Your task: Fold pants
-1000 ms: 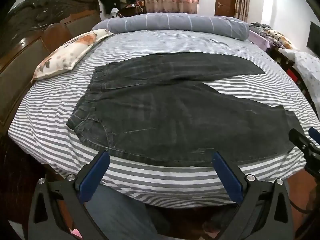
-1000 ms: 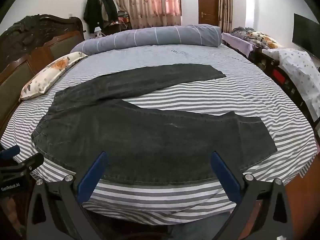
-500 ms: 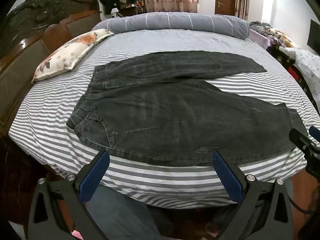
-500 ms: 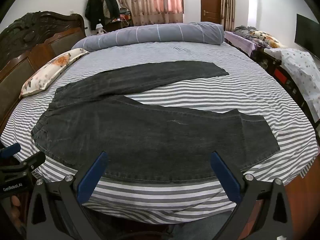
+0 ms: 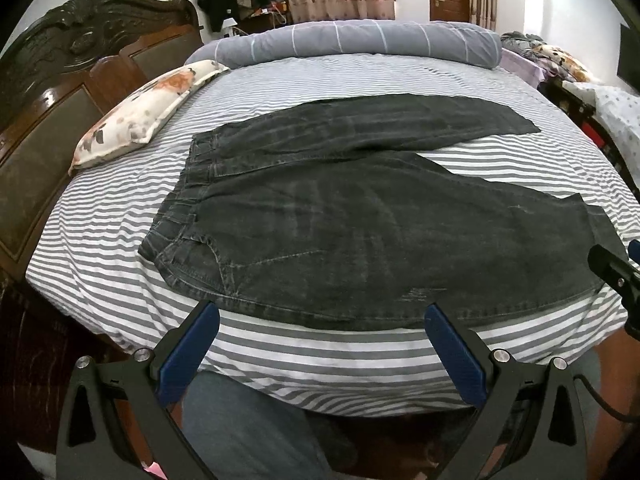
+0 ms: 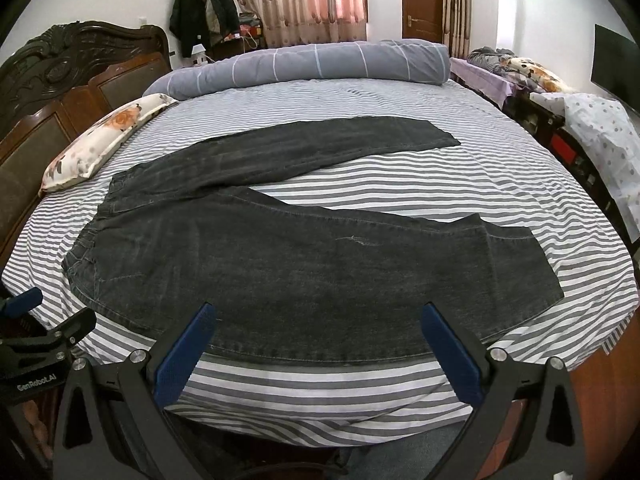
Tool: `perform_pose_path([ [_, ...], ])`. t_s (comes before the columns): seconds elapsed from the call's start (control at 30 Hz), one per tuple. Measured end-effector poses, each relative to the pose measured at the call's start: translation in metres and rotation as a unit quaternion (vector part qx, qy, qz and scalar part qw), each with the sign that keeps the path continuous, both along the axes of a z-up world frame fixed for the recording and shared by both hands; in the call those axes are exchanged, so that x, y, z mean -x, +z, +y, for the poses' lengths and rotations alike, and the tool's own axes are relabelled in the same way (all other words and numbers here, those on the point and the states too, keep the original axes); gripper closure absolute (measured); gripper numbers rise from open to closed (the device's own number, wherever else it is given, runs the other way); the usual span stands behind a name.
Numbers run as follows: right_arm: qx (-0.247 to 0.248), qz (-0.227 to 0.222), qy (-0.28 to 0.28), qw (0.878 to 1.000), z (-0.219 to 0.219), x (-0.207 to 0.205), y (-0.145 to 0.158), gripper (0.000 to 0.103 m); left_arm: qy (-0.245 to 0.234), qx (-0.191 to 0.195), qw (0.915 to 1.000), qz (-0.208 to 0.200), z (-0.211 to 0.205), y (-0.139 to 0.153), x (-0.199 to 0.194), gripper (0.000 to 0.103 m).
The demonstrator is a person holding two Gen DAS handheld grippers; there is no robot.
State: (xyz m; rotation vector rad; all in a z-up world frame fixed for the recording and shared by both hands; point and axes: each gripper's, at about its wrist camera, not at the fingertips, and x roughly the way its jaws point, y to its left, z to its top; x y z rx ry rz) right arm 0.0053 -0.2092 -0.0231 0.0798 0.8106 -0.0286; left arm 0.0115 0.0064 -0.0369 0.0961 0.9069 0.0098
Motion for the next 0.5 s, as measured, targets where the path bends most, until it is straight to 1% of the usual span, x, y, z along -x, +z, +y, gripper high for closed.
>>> perform_pose_path([
  [0.17, 0.003, 0.001, 0.002, 1.0, 0.0018, -0.0008, -0.0017, 0.001, 0.002, 0.009, 0.9999, 0.012, 0.0014, -0.0025, -0.0028, 0.001],
  [0.5, 0.004, 0.003, 0.003, 1.0, 0.0032, -0.001, -0.0023, 0.001, 0.006, 0.005, 0.9998, 0.018, 0.0008, -0.0049, -0.0055, 0.001],
])
